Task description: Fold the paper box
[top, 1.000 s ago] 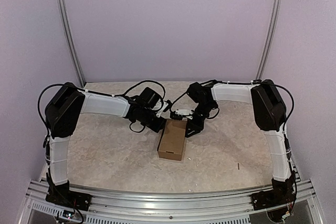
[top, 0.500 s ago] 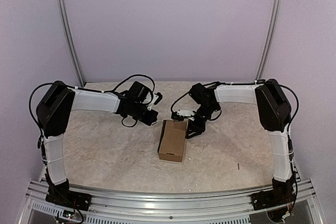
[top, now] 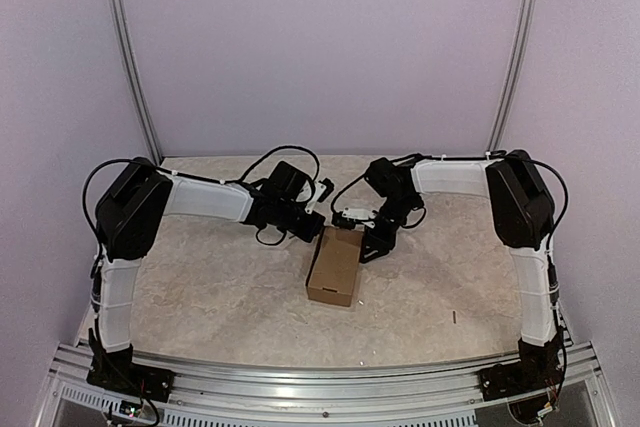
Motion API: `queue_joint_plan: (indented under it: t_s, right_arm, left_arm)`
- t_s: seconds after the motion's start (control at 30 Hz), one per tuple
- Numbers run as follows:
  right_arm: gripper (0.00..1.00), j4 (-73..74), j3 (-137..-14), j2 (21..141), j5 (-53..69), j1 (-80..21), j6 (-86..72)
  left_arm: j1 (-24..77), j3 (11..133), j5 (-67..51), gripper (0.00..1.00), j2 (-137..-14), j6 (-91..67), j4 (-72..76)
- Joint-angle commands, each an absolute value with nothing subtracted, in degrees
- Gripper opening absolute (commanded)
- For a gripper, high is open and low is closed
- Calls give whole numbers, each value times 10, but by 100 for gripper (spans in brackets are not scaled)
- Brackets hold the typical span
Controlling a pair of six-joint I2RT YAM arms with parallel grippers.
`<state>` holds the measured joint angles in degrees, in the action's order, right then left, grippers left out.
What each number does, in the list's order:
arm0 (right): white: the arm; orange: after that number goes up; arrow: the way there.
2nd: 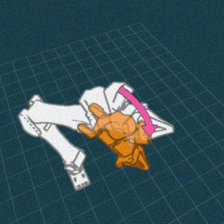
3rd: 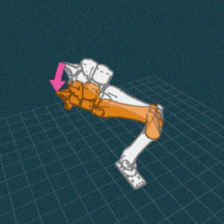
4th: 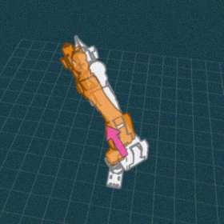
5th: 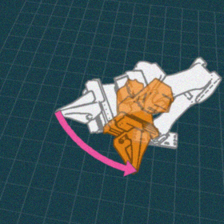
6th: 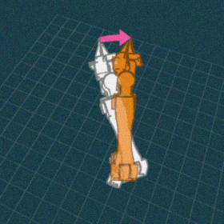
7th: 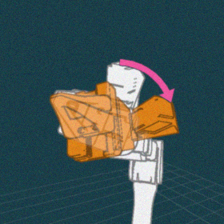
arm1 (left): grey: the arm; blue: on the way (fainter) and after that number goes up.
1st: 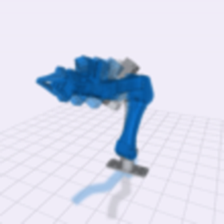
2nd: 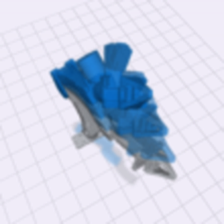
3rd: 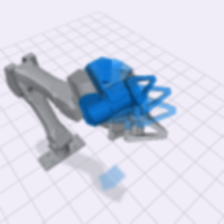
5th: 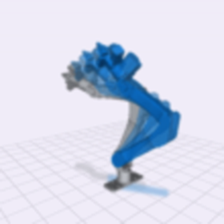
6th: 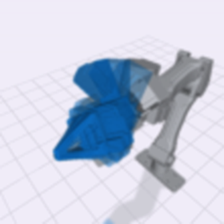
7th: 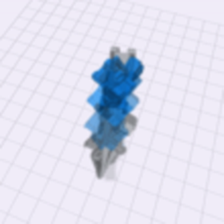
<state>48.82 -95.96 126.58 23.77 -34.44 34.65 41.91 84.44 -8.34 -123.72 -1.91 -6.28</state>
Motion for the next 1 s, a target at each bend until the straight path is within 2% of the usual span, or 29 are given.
queue_joint_plan:
  t_s: [0.0, 0.17, 0.43, 0.6, 0.77, 0.83, 0.97]
  right_arm:
    - [33, 435, -979, 1271, 249, -353, 346]
    - [34, 431, -986, 1269, 268, -358, 341]
    - [34, 430, -985, 1271, 310, -365, 330]
    - [34, 426, -981, 1272, 316, -364, 327]
    - [35, 424, -958, 1252, 303, -355, 328]
    - [37, 419, -937, 1230, 281, -349, 332]
    - [49, 408, -894, 1173, 250, -347, 339]
  left_arm:
    - [456, 824, -134, 2, -1229, -10, -14]
    - [473, 813, -144, 2, -1202, -30, 22]
    - [533, 852, -22, 2, -1235, -61, 41]
    - [544, 837, -2, 2, -1246, -100, 61]
    - [531, 807, 64, 5, -1213, -103, 50]
    - [513, 787, 78, 6, -1182, -98, 43]
    - [473, 756, 101, 11, -1123, -71, 23]
